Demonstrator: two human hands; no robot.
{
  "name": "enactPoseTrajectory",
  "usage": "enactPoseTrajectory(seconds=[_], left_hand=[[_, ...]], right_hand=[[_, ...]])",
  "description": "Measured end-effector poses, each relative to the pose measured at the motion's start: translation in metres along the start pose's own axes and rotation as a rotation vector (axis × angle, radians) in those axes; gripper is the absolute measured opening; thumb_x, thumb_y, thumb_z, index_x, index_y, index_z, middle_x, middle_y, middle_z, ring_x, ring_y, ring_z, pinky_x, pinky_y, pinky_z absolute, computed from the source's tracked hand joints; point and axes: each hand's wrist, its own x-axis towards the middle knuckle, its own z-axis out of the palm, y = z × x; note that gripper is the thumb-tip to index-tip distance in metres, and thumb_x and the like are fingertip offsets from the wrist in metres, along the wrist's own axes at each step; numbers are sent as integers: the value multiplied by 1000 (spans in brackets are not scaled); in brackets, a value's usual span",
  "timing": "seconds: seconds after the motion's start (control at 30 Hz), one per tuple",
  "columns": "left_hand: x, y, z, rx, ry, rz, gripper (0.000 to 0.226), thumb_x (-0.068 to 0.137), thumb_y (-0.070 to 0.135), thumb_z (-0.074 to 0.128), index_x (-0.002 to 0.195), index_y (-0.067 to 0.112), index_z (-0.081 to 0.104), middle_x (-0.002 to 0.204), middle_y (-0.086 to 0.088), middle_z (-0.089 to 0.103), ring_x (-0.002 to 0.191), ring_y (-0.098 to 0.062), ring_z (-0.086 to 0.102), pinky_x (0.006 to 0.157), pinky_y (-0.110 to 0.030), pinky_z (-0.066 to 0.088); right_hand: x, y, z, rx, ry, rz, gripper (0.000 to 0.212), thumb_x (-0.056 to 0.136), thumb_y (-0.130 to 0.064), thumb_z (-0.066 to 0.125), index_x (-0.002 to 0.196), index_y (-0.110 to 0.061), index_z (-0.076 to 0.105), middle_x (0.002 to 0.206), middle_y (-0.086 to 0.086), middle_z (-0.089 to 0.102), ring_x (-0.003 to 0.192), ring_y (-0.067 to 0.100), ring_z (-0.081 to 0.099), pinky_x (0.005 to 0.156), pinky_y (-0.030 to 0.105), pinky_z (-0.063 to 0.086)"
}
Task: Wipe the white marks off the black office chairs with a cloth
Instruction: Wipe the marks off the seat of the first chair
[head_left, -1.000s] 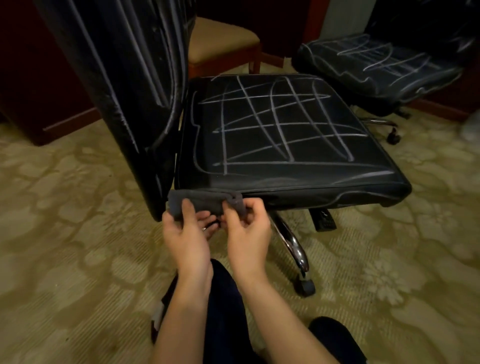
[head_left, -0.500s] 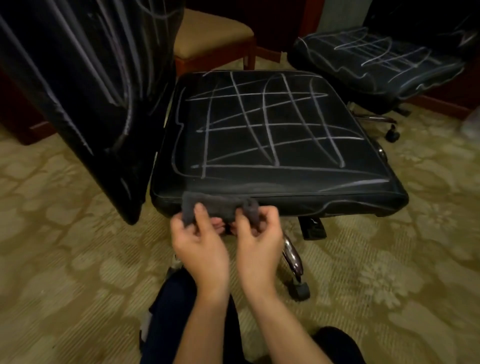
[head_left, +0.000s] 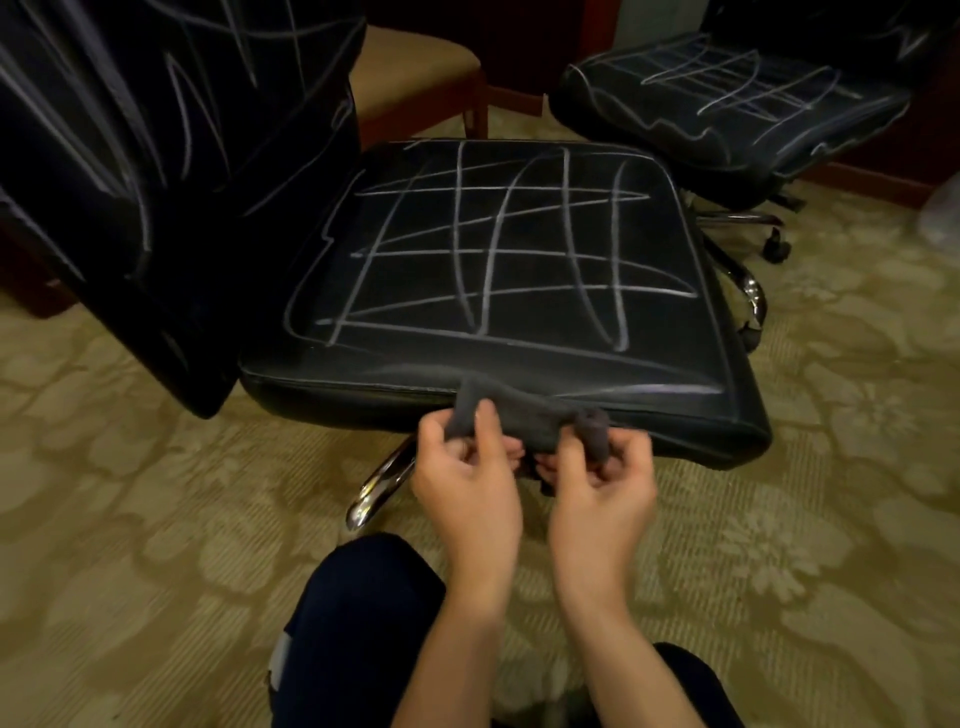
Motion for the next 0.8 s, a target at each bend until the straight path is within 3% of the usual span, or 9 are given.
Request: enactPoseTrajectory(seconds=[0.13,0.27,0.33,0.43,0.5,0.57,0.67,0.8], left_hand=[[41,5,-33,-18,147,21,7,99,22,61,99,17,57,59,4,68,55,-8,66,54,-21,52],[55,4,-43,54,240,61,9,98,30,61,100,23,55,63,3,67,61,-10,68,66,-38,59],[43,4,-34,86,211,74,8,98,30,61,98,28,53,66,3,69,65,-11,69,69,-43,60],[1,5,-2,73,31,84,15,97,23,64,91,32,53,70,3,70,64,-8,69,58,-31,57],[-31,1,19,92,-101,92,18,95,20,66,89,32,53,73,1,70,65,-5,69,56,-20,52],[-47,-2,29,137,-172,113,16,95,22,66,89,30,54,74,1,70,68,-4,69,59,-17,51],[-37,-4,25,96,-143,94,17,95,18,66,89,27,54,73,0,71,66,-2,69,57,-12,50],[-9,-3,1,117,-23,107,9,96,21,64,96,21,55,76,-1,72,67,-2,70,57,-14,51]], right_hand=[[-19,5,47,-52,-82,-14,13,88,-9,69,88,-15,58,73,0,70,68,8,70,66,39,60],[-29,4,64,-61,-147,-12,12,88,-14,71,87,-15,58,70,-1,69,66,8,69,66,43,59],[-27,0,48,-64,-132,-26,12,87,-14,70,86,-17,59,72,-2,70,67,8,69,66,41,59],[-8,1,-1,-27,-18,-18,16,88,-5,68,88,-17,58,82,-6,71,72,6,69,66,28,57],[7,4,-36,-22,103,-35,20,88,-2,66,85,-19,56,76,-1,69,70,7,67,65,28,55],[17,6,-54,-56,154,-63,19,90,-3,65,84,-18,55,74,0,66,68,7,64,64,27,52],[15,8,-46,-159,94,-106,12,91,-10,65,89,-16,55,78,0,65,69,6,64,62,22,51],[-4,11,-10,-211,-23,-121,10,92,-19,64,92,-22,55,83,-4,67,76,5,67,65,30,57]])
